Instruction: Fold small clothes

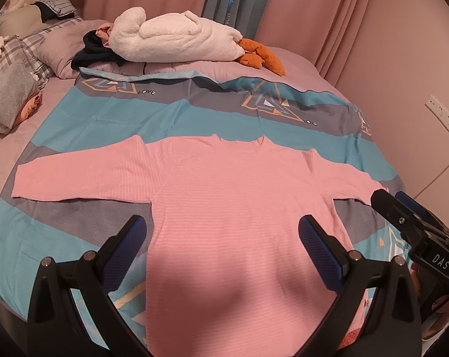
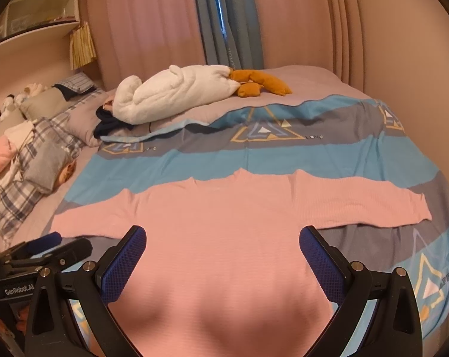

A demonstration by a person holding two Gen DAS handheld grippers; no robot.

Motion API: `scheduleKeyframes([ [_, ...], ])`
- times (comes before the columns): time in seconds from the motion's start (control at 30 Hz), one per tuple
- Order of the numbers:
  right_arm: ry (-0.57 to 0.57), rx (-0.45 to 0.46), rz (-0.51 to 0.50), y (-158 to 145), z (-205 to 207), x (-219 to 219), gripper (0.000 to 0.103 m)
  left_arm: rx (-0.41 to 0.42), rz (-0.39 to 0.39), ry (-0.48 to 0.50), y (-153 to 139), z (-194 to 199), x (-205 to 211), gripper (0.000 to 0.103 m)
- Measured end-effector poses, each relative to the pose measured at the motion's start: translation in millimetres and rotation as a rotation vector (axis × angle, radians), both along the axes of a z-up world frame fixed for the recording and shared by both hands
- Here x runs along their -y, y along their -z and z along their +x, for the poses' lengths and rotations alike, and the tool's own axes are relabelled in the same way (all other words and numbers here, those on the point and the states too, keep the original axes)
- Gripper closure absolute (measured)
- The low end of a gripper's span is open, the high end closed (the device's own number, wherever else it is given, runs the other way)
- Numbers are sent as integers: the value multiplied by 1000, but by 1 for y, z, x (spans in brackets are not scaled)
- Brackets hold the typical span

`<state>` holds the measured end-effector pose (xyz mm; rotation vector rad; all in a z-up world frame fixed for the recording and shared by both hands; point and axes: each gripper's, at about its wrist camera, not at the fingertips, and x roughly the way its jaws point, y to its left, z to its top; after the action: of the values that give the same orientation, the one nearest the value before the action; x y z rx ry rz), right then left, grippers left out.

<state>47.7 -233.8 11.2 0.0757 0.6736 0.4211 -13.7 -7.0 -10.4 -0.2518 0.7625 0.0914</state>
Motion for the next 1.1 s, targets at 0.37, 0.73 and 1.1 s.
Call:
scheduleKeyframes([
  [0.37,0,-19,26,-2,3,-3,1,8,30,7,4,3,-3,1],
  [0.73,24,-12,40,1,8,-1,1,-43,23,23,11,11,-2,1],
  [1.1,37,-16,69,4,11,4,1,-64,24,31,15,15,1,2],
])
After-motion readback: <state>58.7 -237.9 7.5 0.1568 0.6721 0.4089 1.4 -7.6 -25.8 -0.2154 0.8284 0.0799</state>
